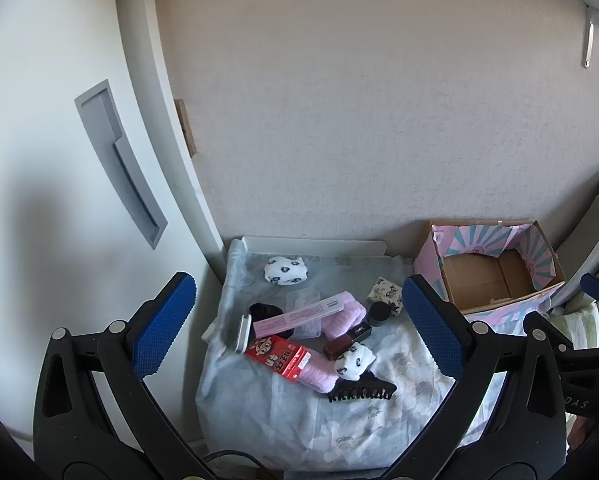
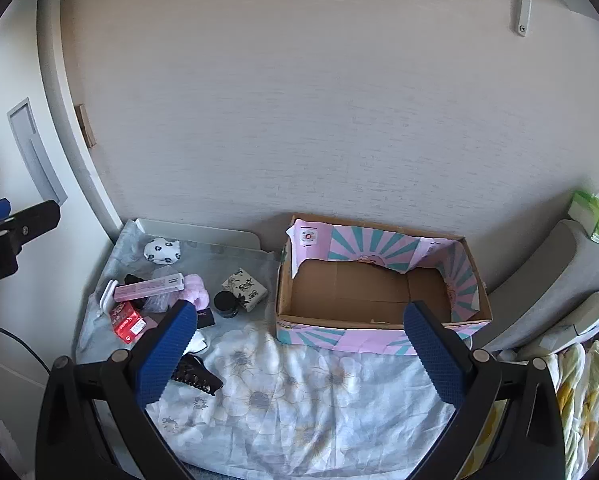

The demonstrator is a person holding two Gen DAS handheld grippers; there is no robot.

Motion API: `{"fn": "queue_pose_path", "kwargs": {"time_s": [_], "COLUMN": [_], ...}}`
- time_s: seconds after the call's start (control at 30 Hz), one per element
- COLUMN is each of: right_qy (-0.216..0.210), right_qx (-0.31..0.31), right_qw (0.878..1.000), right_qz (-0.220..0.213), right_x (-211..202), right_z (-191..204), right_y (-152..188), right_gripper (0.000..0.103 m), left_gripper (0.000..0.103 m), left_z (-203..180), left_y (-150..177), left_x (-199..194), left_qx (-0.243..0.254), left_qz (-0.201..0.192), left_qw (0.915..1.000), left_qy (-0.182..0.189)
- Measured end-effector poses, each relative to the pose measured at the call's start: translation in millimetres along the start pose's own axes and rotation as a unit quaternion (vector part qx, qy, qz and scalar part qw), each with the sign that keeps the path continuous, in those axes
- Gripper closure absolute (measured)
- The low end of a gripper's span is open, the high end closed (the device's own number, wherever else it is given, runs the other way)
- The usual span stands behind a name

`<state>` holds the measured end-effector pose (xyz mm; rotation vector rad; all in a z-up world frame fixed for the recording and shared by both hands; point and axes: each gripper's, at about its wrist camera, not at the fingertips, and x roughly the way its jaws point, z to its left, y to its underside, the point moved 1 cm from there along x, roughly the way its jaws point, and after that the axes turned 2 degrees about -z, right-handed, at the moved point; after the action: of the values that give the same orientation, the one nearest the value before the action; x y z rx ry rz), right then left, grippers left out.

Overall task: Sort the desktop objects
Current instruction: 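Reach the left tool to the red carton while the right tool reaches the black claw clip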

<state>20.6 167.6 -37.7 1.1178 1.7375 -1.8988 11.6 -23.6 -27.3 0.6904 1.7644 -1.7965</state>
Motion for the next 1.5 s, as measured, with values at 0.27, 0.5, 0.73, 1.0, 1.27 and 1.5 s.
{"fn": "queue_pose_path", "kwargs": {"time_s": [0.27, 0.5, 0.73, 1.0, 1.27, 1.5], "right_qy": [-0.034, -0.092, -0.126, -0.156, -0.154, -0.187], "right_qx": [-0.026, -0.071, -0.126, -0.152, -0.169, -0.232], "right_qw": [0.999, 0.991, 0.979, 0.967, 0.963, 0.949], "right_qz": [0.012, 0.067, 0.103, 0.133, 0.140, 0.098], "right_x": [14, 49, 85, 125, 162, 173], "right_z": [12, 34, 57, 74, 91, 107], "right_y": [10, 45, 78, 103, 122, 133], "right_gripper": [0.000, 0.000, 0.000, 0.000, 0.000, 0.002], "left_gripper": [0.000, 0.000, 0.000, 0.000, 0.000, 0.000], "left_z": [28, 44, 46, 49, 47, 50], "left_y": [12, 50, 105, 133, 132, 136], "left_x": [13, 55, 96, 145, 189, 201], "left_qx": [-0.022, -0.039, -0.044, -0.067, -0.129, -0.147], "left_qz": [0.019, 0.086, 0.145, 0.166, 0.194, 0.198], "left_qw": [0.9995, 0.9956, 0.9884, 0.9839, 0.9715, 0.9675], "left_qy": [-0.008, -0.001, 0.000, 0.002, -0.043, -0.056]}}
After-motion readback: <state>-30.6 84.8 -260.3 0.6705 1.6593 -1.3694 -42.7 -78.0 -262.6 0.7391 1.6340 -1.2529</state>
